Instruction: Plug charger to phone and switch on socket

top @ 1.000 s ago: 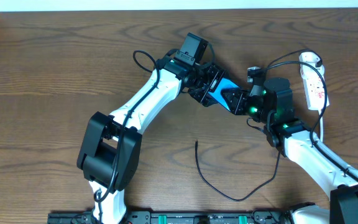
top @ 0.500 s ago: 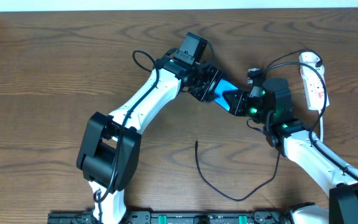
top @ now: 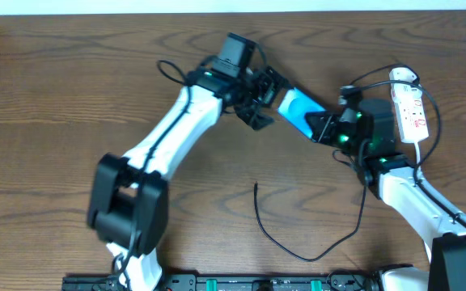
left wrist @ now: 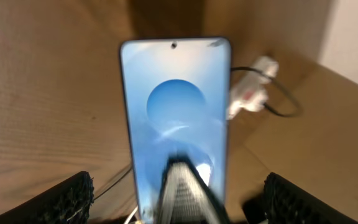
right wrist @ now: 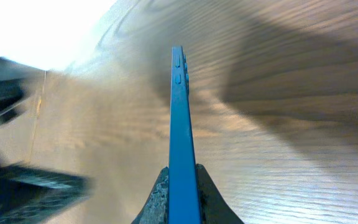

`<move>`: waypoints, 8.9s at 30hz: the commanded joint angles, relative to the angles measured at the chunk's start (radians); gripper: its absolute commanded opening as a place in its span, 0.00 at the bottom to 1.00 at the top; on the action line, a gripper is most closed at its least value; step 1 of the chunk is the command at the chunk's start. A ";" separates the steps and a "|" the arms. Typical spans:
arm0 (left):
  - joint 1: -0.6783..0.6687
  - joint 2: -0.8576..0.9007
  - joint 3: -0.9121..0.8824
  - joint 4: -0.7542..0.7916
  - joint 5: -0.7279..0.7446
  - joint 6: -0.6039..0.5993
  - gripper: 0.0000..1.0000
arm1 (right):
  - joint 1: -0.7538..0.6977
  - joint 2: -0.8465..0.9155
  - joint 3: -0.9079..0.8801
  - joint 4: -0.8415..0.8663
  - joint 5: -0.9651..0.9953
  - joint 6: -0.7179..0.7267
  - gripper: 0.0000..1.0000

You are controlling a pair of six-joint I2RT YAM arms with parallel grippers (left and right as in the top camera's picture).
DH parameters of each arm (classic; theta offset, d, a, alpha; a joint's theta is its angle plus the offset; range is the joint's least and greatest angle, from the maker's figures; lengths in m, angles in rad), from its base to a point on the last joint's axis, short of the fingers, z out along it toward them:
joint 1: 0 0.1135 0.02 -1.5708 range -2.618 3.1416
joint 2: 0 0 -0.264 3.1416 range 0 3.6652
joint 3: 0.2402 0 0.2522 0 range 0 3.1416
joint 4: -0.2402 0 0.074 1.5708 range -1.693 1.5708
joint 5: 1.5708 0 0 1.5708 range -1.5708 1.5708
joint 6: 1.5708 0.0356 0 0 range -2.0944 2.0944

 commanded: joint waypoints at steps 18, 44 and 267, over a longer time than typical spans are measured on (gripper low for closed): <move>0.098 -0.210 0.014 0.002 -0.195 0.091 0.87 | -0.040 -0.012 0.021 0.328 -0.238 1.288 0.01; 0.087 -0.210 0.014 0.006 -0.235 -0.186 0.86 | 0.196 -0.012 0.021 0.639 0.028 1.402 0.01; 0.727 -0.198 -0.007 0.077 0.788 0.890 0.07 | 0.662 0.419 0.578 -1.067 0.334 0.233 0.88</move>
